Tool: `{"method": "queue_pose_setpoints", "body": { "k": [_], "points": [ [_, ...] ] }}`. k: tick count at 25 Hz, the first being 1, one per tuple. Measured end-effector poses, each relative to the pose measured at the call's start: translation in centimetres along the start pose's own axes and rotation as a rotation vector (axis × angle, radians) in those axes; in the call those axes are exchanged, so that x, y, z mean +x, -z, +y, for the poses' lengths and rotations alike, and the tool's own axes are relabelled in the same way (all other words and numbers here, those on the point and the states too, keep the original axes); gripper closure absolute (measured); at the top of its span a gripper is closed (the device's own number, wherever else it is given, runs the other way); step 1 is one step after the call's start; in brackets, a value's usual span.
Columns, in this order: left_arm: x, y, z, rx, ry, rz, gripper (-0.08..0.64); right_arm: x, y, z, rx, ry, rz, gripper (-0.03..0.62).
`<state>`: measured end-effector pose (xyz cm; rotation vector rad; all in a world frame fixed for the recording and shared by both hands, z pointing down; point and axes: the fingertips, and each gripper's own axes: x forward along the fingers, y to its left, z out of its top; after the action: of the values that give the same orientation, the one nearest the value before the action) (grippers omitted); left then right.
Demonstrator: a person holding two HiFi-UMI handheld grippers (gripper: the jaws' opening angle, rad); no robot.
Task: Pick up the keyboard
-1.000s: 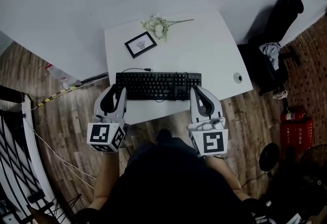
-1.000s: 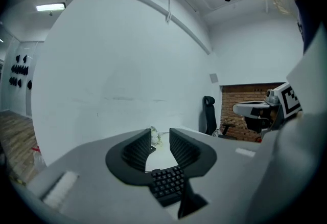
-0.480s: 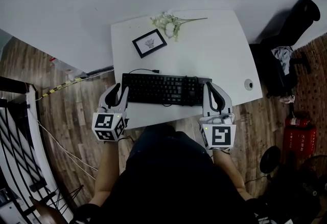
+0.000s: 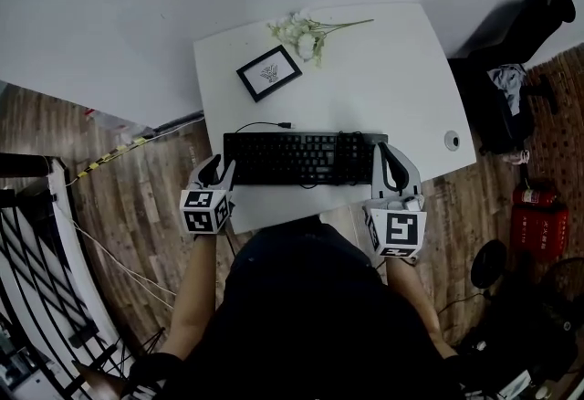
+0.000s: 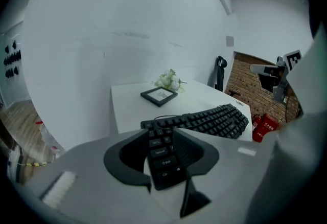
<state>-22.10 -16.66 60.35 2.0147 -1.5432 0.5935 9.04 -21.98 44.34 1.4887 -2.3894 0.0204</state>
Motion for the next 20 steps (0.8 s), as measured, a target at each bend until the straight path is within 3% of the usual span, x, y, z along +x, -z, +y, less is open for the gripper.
{"method": "queue_pose_setpoints", "body": {
  "k": [7, 13, 20],
  "points": [
    [1.8, 2.3, 1.1, -0.045, 0.072, 0.097, 0.373, 0.4, 1.8, 0.1, 0.024, 0.026, 0.057, 0.581],
    [2.5, 2.8, 0.9, -0.146, 0.192, 0.148, 0.351, 0.2, 2.1, 0.0, 0.021, 0.043, 0.077, 0.581],
    [3.4, 3.8, 1.3, -0.198, 0.222, 0.246, 0.342, -0.1, 2.5, -0.5, 0.025, 0.068, 0.09, 0.581]
  ]
}}
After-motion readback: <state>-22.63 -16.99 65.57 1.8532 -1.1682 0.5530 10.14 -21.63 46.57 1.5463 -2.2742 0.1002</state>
